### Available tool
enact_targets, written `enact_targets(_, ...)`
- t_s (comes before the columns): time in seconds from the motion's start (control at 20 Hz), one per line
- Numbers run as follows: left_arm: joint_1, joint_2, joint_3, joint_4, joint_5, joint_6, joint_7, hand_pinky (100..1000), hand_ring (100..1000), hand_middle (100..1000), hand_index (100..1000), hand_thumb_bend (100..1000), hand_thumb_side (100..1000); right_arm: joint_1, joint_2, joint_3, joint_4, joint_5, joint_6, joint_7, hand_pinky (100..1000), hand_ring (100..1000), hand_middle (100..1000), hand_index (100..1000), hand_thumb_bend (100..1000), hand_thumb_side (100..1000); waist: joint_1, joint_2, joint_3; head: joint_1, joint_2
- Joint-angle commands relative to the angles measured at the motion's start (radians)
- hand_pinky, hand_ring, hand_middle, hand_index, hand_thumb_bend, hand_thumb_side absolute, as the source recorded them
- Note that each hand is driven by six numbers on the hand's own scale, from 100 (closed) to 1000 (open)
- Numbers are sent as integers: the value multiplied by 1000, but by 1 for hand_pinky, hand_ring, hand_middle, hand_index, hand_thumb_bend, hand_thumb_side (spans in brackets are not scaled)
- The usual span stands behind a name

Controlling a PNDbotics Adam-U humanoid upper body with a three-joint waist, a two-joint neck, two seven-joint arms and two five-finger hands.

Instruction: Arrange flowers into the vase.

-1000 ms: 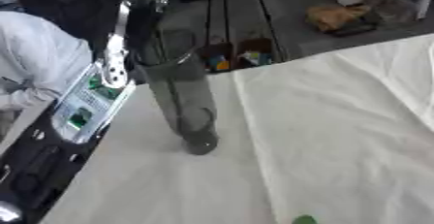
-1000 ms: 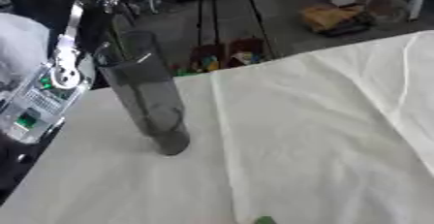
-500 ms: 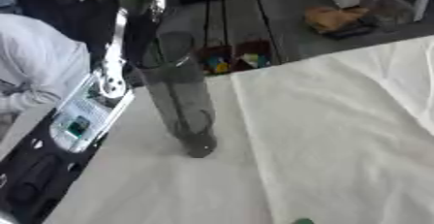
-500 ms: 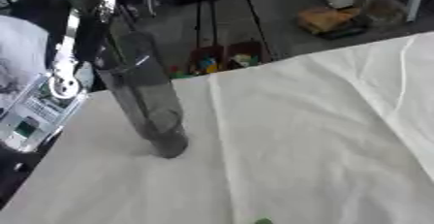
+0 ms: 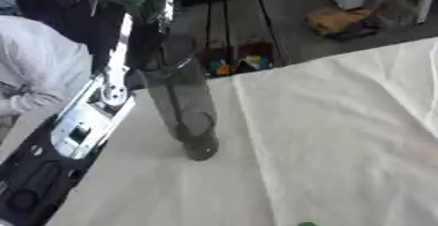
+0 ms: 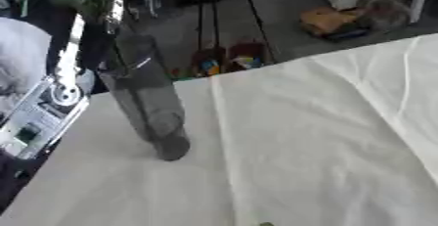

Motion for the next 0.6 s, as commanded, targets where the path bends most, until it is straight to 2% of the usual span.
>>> enact_targets(0.05, -11, 43, 3, -16, -25, -5, -55, 437, 692, 823, 857, 100, 1000, -9, -9, -7, -17, -8, -1, -2, 661, 661, 486, 660, 100, 1000, -7, -20, 1, -2, -8)
enact_targets(0.25, -10, 44, 5, -14, -28, 4, -144, 523, 748, 864, 904, 100, 1000, -7, -8, -6, -17, -9, 1, -1, 661, 661, 485, 661, 100, 1000, -5, -20, 1, -3, -8)
enact_targets(0.4, -9, 44, 11, -16, -26, 13, -188, 542, 761, 874, 917, 100, 1000, -6, -8, -7, -17, -10, 2, -2, 661, 661, 485, 661, 100, 1000, -4, -20, 1, -3, -10)
enact_targets(0.6, -7, 41, 15, -18, -15, 20, -202, 541, 758, 870, 915, 100, 1000, -7, -8, -7, -17, -9, 2, -4, 661, 661, 484, 661, 100, 1000, -4, -18, 0, -3, -13)
